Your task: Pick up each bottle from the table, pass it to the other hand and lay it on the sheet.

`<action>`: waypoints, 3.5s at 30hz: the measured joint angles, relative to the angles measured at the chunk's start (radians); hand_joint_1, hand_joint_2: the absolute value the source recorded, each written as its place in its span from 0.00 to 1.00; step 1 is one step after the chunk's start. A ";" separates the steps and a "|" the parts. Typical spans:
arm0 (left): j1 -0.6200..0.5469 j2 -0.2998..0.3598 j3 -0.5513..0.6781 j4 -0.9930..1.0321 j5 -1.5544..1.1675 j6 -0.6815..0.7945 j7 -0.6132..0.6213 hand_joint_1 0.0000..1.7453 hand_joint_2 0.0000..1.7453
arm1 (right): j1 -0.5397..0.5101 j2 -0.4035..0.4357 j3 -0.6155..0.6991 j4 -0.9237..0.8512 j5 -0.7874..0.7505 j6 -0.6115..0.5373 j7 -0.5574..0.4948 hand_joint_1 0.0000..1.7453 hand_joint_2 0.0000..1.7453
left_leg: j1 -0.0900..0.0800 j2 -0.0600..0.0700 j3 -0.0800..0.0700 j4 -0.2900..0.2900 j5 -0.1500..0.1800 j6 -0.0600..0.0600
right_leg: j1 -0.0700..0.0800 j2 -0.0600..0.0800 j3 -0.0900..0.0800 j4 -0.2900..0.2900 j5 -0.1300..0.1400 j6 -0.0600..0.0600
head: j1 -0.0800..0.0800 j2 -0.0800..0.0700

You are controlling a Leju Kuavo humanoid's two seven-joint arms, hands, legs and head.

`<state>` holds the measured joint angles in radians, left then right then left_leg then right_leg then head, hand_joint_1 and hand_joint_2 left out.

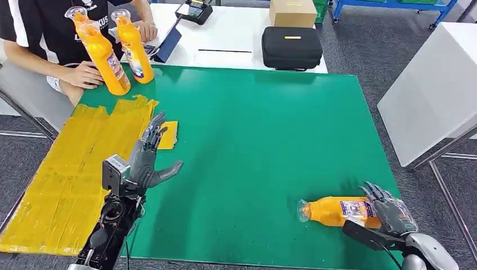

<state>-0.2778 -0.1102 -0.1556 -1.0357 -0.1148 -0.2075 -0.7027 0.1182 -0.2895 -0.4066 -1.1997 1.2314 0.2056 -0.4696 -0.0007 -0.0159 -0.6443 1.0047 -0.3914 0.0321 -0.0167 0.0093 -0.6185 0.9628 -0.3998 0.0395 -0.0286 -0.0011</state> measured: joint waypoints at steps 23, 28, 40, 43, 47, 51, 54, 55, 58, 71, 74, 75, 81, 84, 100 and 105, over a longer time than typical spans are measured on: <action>-0.003 -0.002 0.000 0.019 -0.014 0.017 0.000 0.00 1.00 | -0.015 0.007 0.034 0.023 0.005 -0.047 0.036 1.00 1.00 | 0.000 0.000 0.001 0.000 0.000 0.000 | 0.000 0.000 0.001 0.000 0.000 0.000 | 0.000 0.000; -0.001 -0.003 0.003 0.019 -0.020 0.020 0.000 0.00 1.00 | -0.030 0.033 0.051 0.029 -0.038 -0.192 -0.018 1.00 1.00 | 0.000 0.000 0.000 0.000 0.000 0.000 | 0.000 0.000 0.001 0.000 0.000 0.000 | 0.000 0.000; 0.032 -0.033 0.010 -0.010 -0.103 0.031 0.000 0.00 1.00 | -0.097 0.162 0.117 -0.020 -0.352 -0.397 -0.136 1.00 1.00 | 0.000 0.000 0.000 0.000 0.000 0.000 | 0.000 0.000 0.001 0.000 0.000 0.000 | 0.000 0.000; 0.034 -0.033 0.011 -0.015 -0.103 0.031 0.000 0.00 1.00 | -0.097 0.169 0.123 -0.023 -0.355 -0.398 -0.136 1.00 1.00 | 0.000 0.000 0.000 0.000 0.000 0.000 | 0.000 0.000 0.001 0.000 0.000 0.000 | 0.000 0.000; 0.034 -0.033 0.011 -0.017 -0.104 0.031 0.000 0.00 1.00 | -0.099 0.179 0.128 -0.024 -0.371 -0.412 -0.145 1.00 1.00 | 0.000 0.000 0.000 0.000 0.000 0.000 | 0.000 0.000 0.001 0.000 0.000 0.000 | 0.000 0.000; 0.037 -0.040 0.009 -0.030 -0.108 0.020 0.000 0.00 1.00 | -0.132 0.230 0.136 -0.023 -0.386 -0.464 -0.137 1.00 1.00 | 0.000 0.001 0.000 0.000 0.000 0.000 | 0.000 0.000 0.000 0.000 0.000 0.000 | 0.000 0.000; 0.031 -0.050 0.002 -0.030 -0.101 -0.011 0.000 0.00 1.00 | -0.166 0.274 0.148 -0.015 -0.414 -0.492 -0.130 1.00 1.00 | 0.001 0.000 0.000 0.000 0.001 0.000 | 0.000 0.000 0.000 0.000 0.000 0.000 | 0.000 0.000; 0.027 -0.053 0.000 -0.030 -0.097 -0.023 0.000 0.00 1.00 | -0.179 0.291 0.151 -0.011 -0.454 -0.491 -0.145 1.00 1.00 | 0.001 0.000 0.000 0.000 0.001 0.000 | 0.000 0.000 0.001 0.001 0.000 0.000 | 0.000 0.000; 0.013 -0.065 -0.005 -0.029 -0.096 -0.050 0.008 0.00 1.00 | -0.218 0.335 0.170 0.007 -0.600 -0.459 -0.202 1.00 1.00 | 0.001 0.001 0.000 0.000 0.001 0.000 | 0.000 0.001 0.001 0.001 0.000 0.000 | 0.000 0.000; -0.114 -0.114 -0.066 0.067 0.012 -0.166 0.161 0.00 1.00 | -0.422 0.479 0.414 0.213 -0.957 -0.304 -0.205 1.00 1.00 | 0.001 0.001 0.000 0.000 0.002 0.000 | 0.001 0.000 0.000 0.001 0.000 0.000 | 0.000 0.000; -0.123 -0.119 -0.074 0.077 0.020 -0.163 0.165 0.00 1.00 | -0.454 0.499 0.427 0.247 -0.974 -0.296 -0.182 1.00 1.00 | 0.001 0.000 0.000 0.000 0.002 0.000 | 0.000 0.000 0.000 0.001 0.000 0.000 | 0.000 0.000; -0.124 -0.119 -0.076 0.081 0.021 -0.163 0.166 0.00 1.00 | -0.460 0.503 0.431 0.256 -0.975 -0.294 -0.179 1.00 1.00 | 0.001 0.000 0.000 0.000 0.002 0.000 | 0.000 0.000 0.000 0.001 0.000 0.000 | 0.000 0.000; -0.129 -0.119 -0.077 0.095 0.022 -0.163 0.167 0.00 1.00 | -0.475 0.512 0.441 0.285 -0.980 -0.290 -0.178 1.00 1.00 | 0.001 0.000 0.000 0.000 0.002 0.000 | 0.000 0.000 0.000 0.001 0.000 0.000 | 0.000 0.000; -0.129 -0.119 -0.077 0.098 0.022 -0.163 0.167 0.00 1.00 | -0.476 0.513 0.441 0.294 -0.980 -0.290 -0.178 1.00 1.00 | 0.001 0.000 0.000 0.000 0.002 0.000 | 0.000 0.000 0.000 0.001 0.000 0.000 | 0.000 0.000; -0.133 -0.126 -0.101 0.105 0.080 -0.142 0.195 0.00 1.00 | -0.587 0.569 0.533 0.451 -0.964 -0.264 -0.095 1.00 1.00 | 0.001 0.001 0.000 0.000 0.002 0.000 | 0.000 0.000 0.000 0.001 0.000 0.000 | 0.000 0.000; -0.133 -0.126 -0.101 0.105 0.112 -0.135 0.221 0.00 1.00 | -0.625 0.605 0.597 0.560 -0.932 -0.291 -0.087 1.00 1.00 | 0.002 0.000 0.000 0.000 0.002 0.000 | 0.000 0.000 0.000 0.001 0.000 0.000 | 0.000 0.000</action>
<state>-0.4106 -0.2365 -0.2571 -0.9304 -0.0024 -0.3422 -0.4814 -0.5065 0.3151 0.1903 -0.6394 0.2998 -0.0854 -0.5566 0.0008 -0.0156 -0.6446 1.0046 -0.3896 0.0324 -0.0163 0.0095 -0.6187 0.9638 -0.3996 0.0394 -0.0286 -0.0011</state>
